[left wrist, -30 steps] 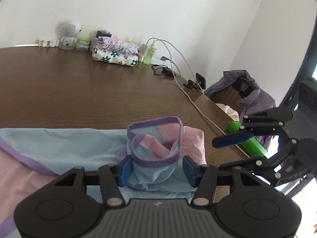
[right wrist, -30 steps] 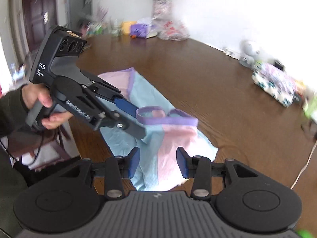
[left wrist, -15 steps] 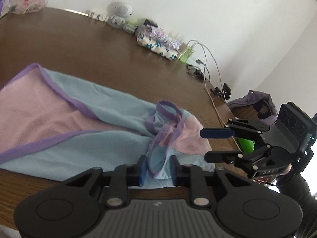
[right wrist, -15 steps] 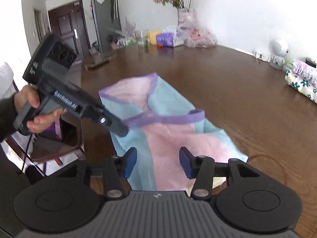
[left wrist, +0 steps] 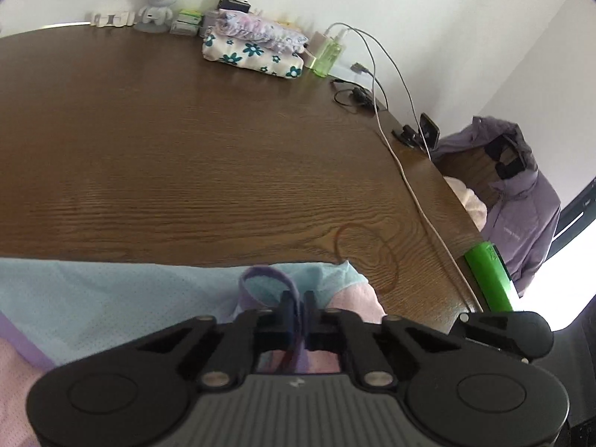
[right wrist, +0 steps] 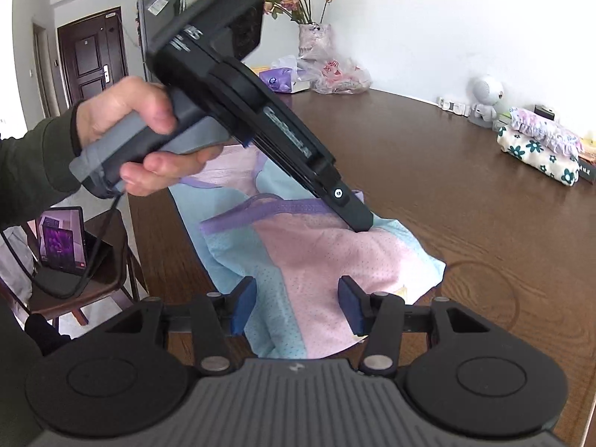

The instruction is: Fold clothes

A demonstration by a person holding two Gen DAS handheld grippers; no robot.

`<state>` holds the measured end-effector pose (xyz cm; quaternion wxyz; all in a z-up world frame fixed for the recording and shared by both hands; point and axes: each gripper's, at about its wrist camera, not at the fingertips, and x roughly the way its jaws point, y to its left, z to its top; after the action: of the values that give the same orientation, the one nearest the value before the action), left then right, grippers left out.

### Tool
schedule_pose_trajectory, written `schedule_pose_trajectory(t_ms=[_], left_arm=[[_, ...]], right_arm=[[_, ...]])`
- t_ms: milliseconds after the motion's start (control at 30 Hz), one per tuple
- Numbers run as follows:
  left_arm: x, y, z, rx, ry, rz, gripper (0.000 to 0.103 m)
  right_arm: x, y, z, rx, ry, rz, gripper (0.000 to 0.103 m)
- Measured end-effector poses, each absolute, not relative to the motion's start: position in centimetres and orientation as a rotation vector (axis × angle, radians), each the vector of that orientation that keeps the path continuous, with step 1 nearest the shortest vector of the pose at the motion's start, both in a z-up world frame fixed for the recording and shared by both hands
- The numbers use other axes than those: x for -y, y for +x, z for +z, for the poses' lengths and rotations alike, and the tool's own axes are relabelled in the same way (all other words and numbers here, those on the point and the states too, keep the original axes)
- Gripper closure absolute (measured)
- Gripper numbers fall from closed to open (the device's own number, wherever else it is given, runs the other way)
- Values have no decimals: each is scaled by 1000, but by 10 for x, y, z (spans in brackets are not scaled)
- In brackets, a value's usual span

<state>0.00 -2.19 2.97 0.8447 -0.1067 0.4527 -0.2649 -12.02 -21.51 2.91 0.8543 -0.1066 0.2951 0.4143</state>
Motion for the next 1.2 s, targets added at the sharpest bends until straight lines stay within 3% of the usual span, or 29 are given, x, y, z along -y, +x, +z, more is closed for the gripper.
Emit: schedule_pose_trajectory(t_ms=[267, 367, 600, 667, 767, 933, 1033, 1067, 1133, 1200], left_arm=[[-37, -28, 18, -766, -445, -373, 100], [-39, -25, 20, -771, -451, -395, 88], [-20, -19, 36, -761, -324, -457, 76], [-13, -18, 35, -769, -277, -451, 76], [-15, -18, 25, -784, -270, -371, 100], [-24, -22, 19, -788, -325, -373, 99], [-18, -21, 30, -761, -283, -388, 81], [-16, -19, 31, -767, -275, -392, 71], [-13, -14, 33, -777, -257, -401, 67], [-9, -8, 27, -813, -245, -399, 78]], right_arm=[[211, -117, 19, -660, -238, 904, 53], [214, -117, 30, -634, -237, 934, 52], [225, -81, 50, -579, -140, 817, 54], [216, -70, 41, -599, -146, 783, 55], [204, -63, 25, -677, -169, 785, 56], [210, -86, 27, -651, -219, 810, 54], [228, -74, 40, -624, -115, 765, 54], [234, -65, 42, -631, -71, 737, 54], [243, -46, 40, -659, 4, 692, 61], [244, -31, 34, -692, 42, 670, 78]])
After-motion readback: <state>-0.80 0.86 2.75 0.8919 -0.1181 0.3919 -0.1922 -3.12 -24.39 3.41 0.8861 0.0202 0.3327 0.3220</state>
